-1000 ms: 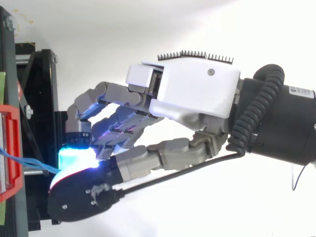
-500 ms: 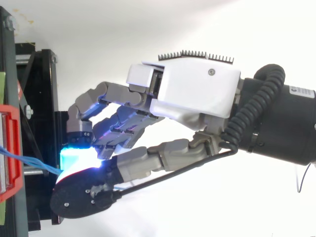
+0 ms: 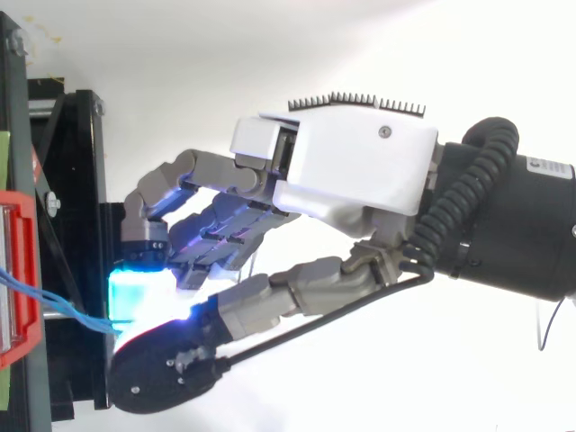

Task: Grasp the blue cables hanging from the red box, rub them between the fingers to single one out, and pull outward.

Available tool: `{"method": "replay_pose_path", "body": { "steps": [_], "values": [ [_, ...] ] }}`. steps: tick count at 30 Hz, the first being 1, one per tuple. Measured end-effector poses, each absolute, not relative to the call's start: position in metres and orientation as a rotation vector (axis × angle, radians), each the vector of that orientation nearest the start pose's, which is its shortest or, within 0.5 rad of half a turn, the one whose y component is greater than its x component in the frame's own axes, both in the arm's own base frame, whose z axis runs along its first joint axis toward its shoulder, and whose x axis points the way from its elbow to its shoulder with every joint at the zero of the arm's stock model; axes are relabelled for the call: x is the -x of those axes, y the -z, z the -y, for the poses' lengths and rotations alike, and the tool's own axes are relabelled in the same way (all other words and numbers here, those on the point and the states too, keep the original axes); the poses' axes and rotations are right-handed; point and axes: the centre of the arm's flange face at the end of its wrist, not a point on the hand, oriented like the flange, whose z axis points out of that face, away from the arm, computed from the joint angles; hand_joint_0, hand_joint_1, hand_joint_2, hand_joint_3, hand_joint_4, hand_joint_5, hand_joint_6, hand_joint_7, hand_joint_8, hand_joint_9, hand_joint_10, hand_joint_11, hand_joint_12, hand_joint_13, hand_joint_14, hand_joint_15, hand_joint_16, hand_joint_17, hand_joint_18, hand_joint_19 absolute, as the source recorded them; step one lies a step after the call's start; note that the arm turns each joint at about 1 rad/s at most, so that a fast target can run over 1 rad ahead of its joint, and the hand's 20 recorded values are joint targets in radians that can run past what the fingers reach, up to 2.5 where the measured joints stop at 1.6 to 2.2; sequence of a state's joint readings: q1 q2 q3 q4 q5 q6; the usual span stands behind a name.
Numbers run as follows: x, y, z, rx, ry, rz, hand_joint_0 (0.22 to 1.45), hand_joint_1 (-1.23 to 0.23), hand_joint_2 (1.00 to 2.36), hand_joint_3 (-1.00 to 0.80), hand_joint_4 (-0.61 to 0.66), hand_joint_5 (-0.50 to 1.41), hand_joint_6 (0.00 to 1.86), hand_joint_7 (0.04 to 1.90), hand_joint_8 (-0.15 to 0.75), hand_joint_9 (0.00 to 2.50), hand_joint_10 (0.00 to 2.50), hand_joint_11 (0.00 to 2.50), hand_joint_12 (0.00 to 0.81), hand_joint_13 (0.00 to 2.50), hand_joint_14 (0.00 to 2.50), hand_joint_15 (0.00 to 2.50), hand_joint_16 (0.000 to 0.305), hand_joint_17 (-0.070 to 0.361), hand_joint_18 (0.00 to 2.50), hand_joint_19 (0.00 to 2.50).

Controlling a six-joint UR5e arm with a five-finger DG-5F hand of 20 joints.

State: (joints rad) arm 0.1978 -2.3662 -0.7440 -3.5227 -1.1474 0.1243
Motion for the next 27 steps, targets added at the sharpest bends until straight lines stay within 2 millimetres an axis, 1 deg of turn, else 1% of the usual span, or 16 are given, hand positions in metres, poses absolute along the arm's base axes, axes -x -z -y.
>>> {"method": "replay_pose_path", "body": {
  "steps": [5, 9, 11, 14, 17, 21, 24, 27],
  "values": [
    [-0.7662, -0.348, 0.0241, -1.554, -0.869, -1.239, 0.8, -0.93, 1.0, -0.48, -0.04, -0.2, 0.88, 1.0, 0.219, 0.66, 0.01, 0.41, 0.36, 0.67, 0.02, 0.48, 0.044, 0.1, 0.62, 0.45],
    [-0.7662, -0.348, 0.0241, -1.554, -0.869, -1.239, 0.78, -0.93, 1.0, -0.49, -0.01, -0.2, 0.88, 0.99, 0.217, 0.67, 0.01, 0.4, 0.359, 0.67, 0.02, 0.49, 0.044, 0.099, 0.63, 0.45],
    [-0.7662, -0.348, 0.0241, -1.554, -0.869, -1.239, 0.74, -0.92, 1.0, -0.48, 0.0, -0.2, 0.88, 1.03, 0.215, 0.69, 0.01, 0.41, 0.362, 0.68, 0.02, 0.49, 0.044, 0.099, 0.64, 0.46],
    [-0.7662, -0.3479, 0.024, -1.554, -0.869, -1.239, 0.72, -0.91, 1.0, -0.46, 0.0, -0.2, 0.88, 1.06, 0.22, 0.7, 0.01, 0.42, 0.363, 0.69, 0.02, 0.49, 0.044, 0.099, 0.64, 0.47],
    [-0.7662, -0.3479, 0.0241, -1.554, -0.869, -1.239, 0.74, -0.92, 1.0, -0.47, -0.02, -0.2, 0.88, 1.05, 0.221, 0.69, 0.01, 0.41, 0.367, 0.69, 0.02, 0.48, 0.044, 0.1, 0.64, 0.45],
    [-0.7663, -0.3475, 0.024, -1.554, -0.868, -1.239, 0.79, -0.93, 1.0, -0.47, 0.01, -0.21, 0.88, 1.0, 0.207, 0.63, 0.01, 0.41, 0.363, 0.66, 0.02, 0.47, 0.045, 0.1, 0.63, 0.43],
    [-0.7662, -0.3478, 0.0241, -1.554, -0.869, -1.239, 0.79, -0.93, 1.0, -0.49, 0.01, -0.21, 0.89, 0.99, 0.202, 0.61, 0.01, 0.41, 0.364, 0.64, 0.02, 0.47, 0.045, 0.101, 0.63, 0.42],
    [-0.7662, -0.3479, 0.024, -1.554, -0.869, -1.239, 0.75, -0.96, 1.0, -0.5, 0.02, -0.22, 0.89, 0.99, 0.203, 0.6, 0.01, 0.41, 0.364, 0.64, 0.02, 0.47, 0.045, 0.1, 0.63, 0.41]
  ]
}}
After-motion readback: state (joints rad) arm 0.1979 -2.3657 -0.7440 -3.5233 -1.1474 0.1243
